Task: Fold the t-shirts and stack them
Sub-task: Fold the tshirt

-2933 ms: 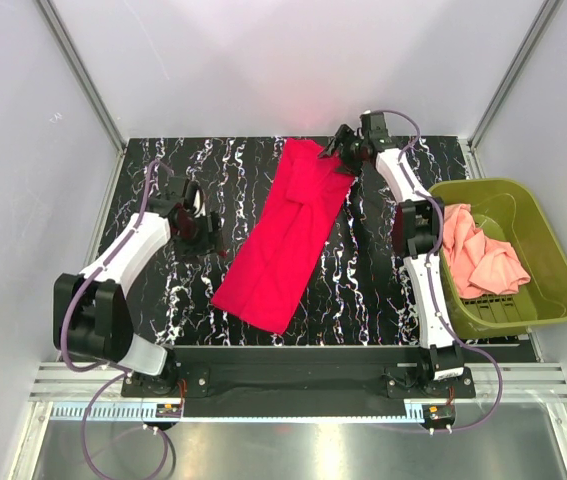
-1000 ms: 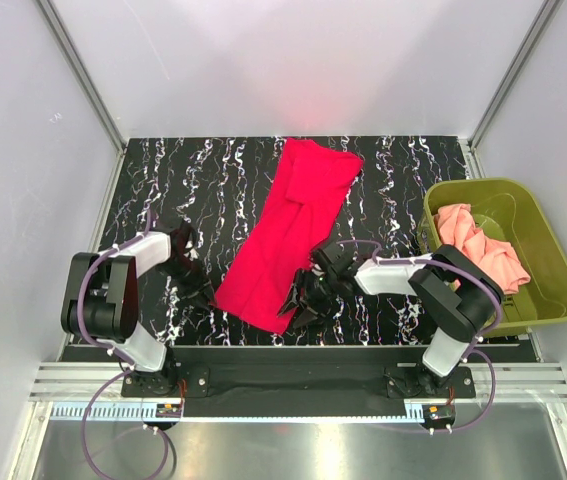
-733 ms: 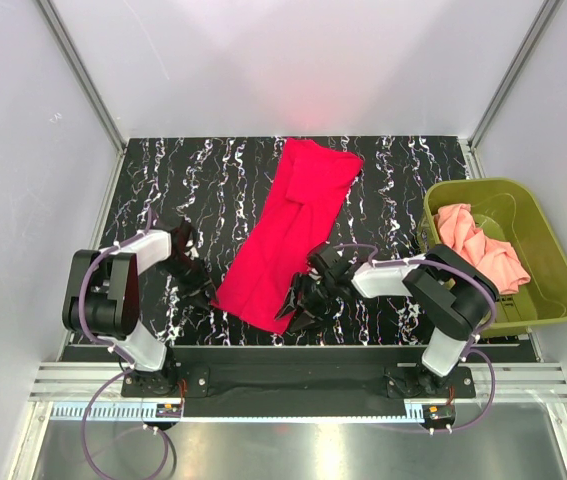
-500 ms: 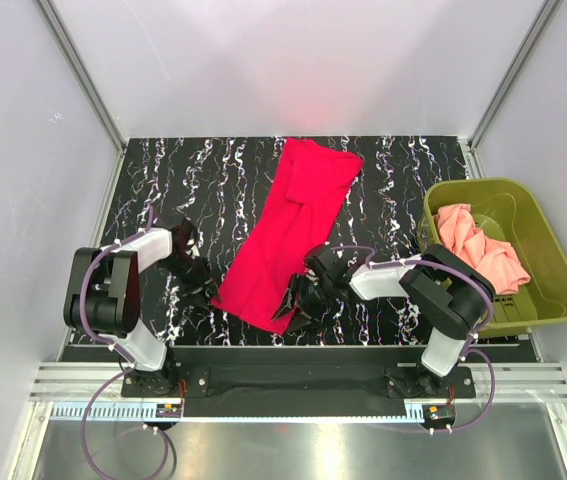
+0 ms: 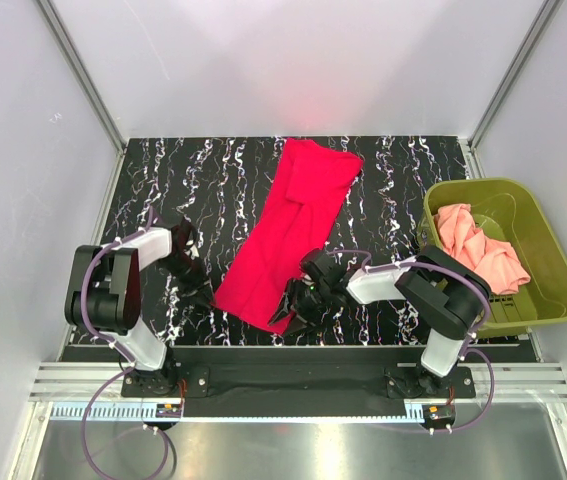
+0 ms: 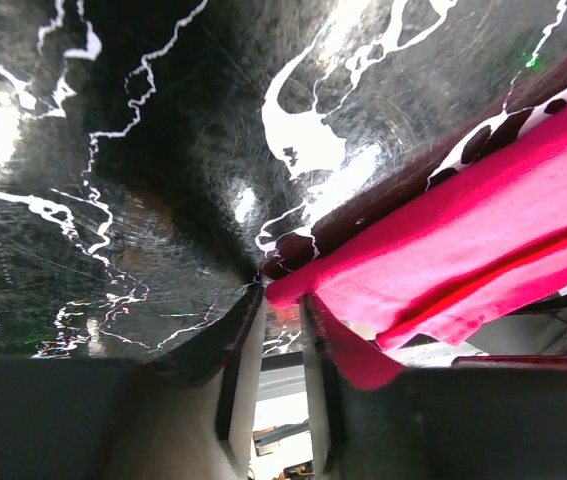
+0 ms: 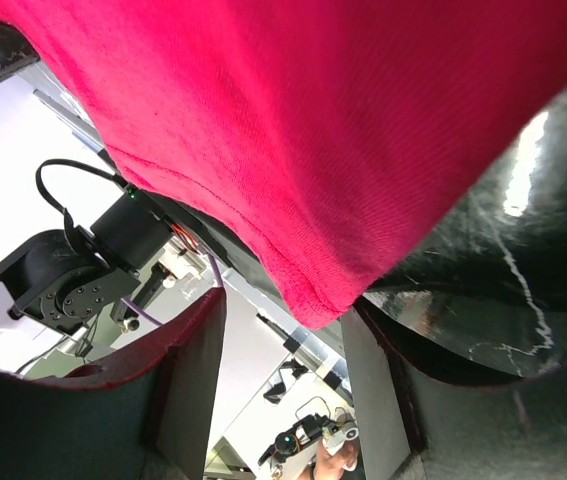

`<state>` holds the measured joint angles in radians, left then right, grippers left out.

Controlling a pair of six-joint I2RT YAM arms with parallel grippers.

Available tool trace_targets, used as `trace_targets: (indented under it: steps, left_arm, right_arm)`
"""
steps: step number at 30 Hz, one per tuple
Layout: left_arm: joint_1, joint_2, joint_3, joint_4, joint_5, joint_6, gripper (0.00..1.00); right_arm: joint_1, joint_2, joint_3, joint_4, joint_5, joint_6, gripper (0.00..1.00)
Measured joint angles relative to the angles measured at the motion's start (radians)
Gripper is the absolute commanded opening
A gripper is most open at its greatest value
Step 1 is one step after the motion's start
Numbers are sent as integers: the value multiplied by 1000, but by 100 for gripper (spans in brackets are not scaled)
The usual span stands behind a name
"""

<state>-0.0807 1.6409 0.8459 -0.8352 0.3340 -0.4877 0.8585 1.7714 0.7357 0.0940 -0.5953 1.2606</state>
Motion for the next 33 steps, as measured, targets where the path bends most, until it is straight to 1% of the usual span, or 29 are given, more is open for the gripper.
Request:
trace_targets:
  steps: [1, 2, 5, 6, 8, 13, 19, 21, 22, 23, 24, 25, 30, 33]
  left_arm:
    - [0, 3, 1, 0, 1, 2, 22]
    - [0, 4, 2, 0, 2, 5, 17]
    - [0, 6, 3, 6, 4, 12, 11]
    - [0, 6, 3, 6, 6, 14, 5]
    - [0, 6, 4, 7, 10, 16, 1]
    - [0, 6, 5, 7, 11, 20, 0]
    - [0, 3, 5, 9, 10, 20, 0]
    - [0, 2, 5, 11, 10, 20, 0]
    - [0, 0, 5, 14, 10, 20, 0]
    - [0, -3, 4, 18, 10, 20, 0]
    - [0, -8, 2, 23, 7, 19, 0]
    - [-1, -12, -1, 29, 5, 19, 0]
    - [-17, -52, -24, 54, -9, 8, 0]
    - [-47, -95, -41, 49, -17, -9, 0]
  right_arm:
    - [3, 1, 0, 1, 0, 2, 57]
    - [5, 1, 0, 5, 0, 5, 57]
    - [7, 2, -5, 16, 0, 11, 57]
    - [7, 3, -7, 21, -1, 14, 57]
    - [8, 3, -9, 28, -1, 17, 57]
    - [10, 7, -10, 42, -1, 20, 56]
    - [12, 6, -18, 50, 12, 17, 49]
    - [13, 0, -24, 48, 22, 16, 42]
    - [13, -5, -29, 44, 30, 15, 34]
    - [13, -8, -34, 43, 36, 11, 16]
    - [14, -10, -37, 43, 40, 7, 7]
    - [14, -10, -39, 44, 45, 7, 0]
    - [17, -21, -53, 46, 63, 2, 0]
    - [17, -64, -88, 8, 84, -3, 0]
